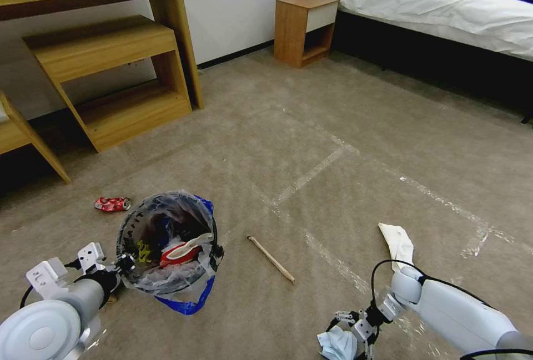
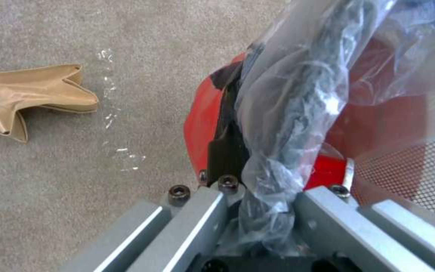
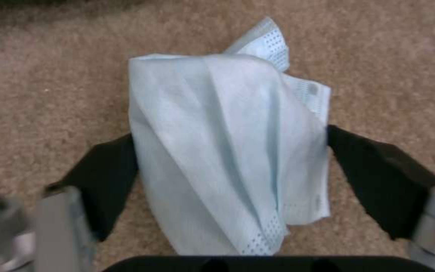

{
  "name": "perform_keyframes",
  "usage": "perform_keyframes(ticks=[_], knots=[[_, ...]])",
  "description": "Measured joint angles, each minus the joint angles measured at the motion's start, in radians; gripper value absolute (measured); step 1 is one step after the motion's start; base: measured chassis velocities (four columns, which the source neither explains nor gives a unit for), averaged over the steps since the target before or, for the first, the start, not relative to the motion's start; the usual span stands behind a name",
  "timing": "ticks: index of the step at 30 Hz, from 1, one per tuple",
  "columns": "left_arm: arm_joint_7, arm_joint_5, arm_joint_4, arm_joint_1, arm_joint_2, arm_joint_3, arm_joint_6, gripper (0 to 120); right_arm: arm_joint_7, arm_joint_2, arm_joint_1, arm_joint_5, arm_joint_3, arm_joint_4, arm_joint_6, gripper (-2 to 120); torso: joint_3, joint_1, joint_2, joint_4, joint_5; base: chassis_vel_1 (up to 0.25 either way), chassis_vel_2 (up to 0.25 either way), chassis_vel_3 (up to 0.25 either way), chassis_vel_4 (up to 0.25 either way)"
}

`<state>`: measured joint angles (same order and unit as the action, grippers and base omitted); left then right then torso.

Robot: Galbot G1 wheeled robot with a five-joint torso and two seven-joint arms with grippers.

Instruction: Pick up the trash bin and place the garbage on the floor into it.

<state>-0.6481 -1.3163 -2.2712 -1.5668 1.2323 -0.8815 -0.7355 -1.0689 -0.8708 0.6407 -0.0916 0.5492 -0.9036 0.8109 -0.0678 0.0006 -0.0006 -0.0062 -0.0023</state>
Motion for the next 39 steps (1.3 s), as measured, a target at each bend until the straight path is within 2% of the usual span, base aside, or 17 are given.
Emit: perform_keyframes(ticks=[2,4,5,7,8,10,11,14,16,18,20,22,30,39], knots=[[0.000,0.001,0.000,0.003,0.001,0.003,0.000,0,0.001,-0.001,-0.003,0.007,0.003,0.001,0.000,75,0.000,0.000,0.000,0.0000,0.0000,0.000,0.000,0.000,0.000],[0.000,0.001,0.000,0.003,0.001,0.003,0.000,0,0.001,-0.001,-0.003,0.008,0.003,0.001,0.000,73,0.000,0.000,0.000,0.0000,0.0000,0.000,0.000,0.000,0.000],[0.000,0.001,0.001,0.005,0.001,0.005,0.000,0,0.002,-0.002,-0.005,0.015,0.003,0.002,0.000,64,0.000,0.000,0.000,0.0000,0.0001,0.000,0.000,0.000,0.000],[0.000,0.001,0.003,0.006,0.000,0.005,0.000,0,0.002,-0.002,-0.008,0.018,0.004,0.002,0.000,55,0.000,0.000,0.000,0.0000,0.0000,0.000,0.000,0.000,0.000],[0.000,0.001,0.003,0.006,0.000,0.005,0.000,0,0.002,-0.002,-0.008,0.018,0.004,0.002,0.000,55,0.000,0.000,0.000,0.0000,0.0000,0.000,0.000,0.000,0.000],[0.000,0.001,0.007,0.007,-0.003,0.005,0.000,0,0.003,-0.003,-0.015,0.024,0.005,0.002,0.000,44,0.000,0.000,0.000,0.0000,0.0001,0.000,0.000,0.000,0.000],[0.000,0.001,0.007,0.007,-0.003,0.005,0.000,0,0.003,-0.003,-0.015,0.024,0.005,0.002,0.000,44,0.000,0.000,0.000,0.0000,0.0001,0.000,0.000,0.000,0.000],[-0.001,0.000,0.008,0.011,-0.005,0.005,0.000,0,0.004,-0.005,-0.022,0.030,0.007,0.005,0.000,30,0.000,0.000,0.000,0.0000,0.0000,0.000,0.000,0.000,0.000],[-0.002,-0.001,0.008,0.011,-0.006,0.005,0.000,0,0.004,-0.005,-0.023,0.035,0.007,0.005,0.000,27,0.000,0.000,0.000,0.0000,0.0001,0.000,0.000,0.000,0.000],[-0.002,-0.002,0.008,0.010,-0.009,0.006,0.000,0,0.004,-0.003,-0.024,0.056,0.001,-0.001,0.000,16,0.000,0.000,0.000,-0.0001,0.0001,0.000,0.000,0.000,0.000],[-0.002,-0.003,0.008,0.010,-0.009,0.006,0.000,0,0.004,-0.002,-0.024,0.068,-0.008,-0.006,0.000,13,0.000,0.000,0.000,-0.0001,0.0002,0.000,0.000,0.000,0.000],[-0.003,-0.004,0.007,0.007,-0.010,0.007,0.000,0,0.004,0.003,-0.024,0.100,-0.041,-0.022,0.000,2,0.000,0.000,0.000,0.0000,0.0002,0.000,0.000,0.000,0.000],[-0.018,-0.030,-0.007,0.004,-0.031,-0.003,0.000,0,0.004,0.044,-0.047,0.229,-0.245,-0.069,0.000,0,0.000,0.000,0.000,0.0000,0.0000,0.000,0.000,0.000,0.000],[-0.020,-0.031,-0.011,-0.001,-0.033,-0.002,0.000,0,0.034,0.081,-0.043,0.359,-0.433,-0.065,-0.007,0,0.000,0.000,0.000,0.0000,0.0001,0.000,0.000,0.000,0.000]])
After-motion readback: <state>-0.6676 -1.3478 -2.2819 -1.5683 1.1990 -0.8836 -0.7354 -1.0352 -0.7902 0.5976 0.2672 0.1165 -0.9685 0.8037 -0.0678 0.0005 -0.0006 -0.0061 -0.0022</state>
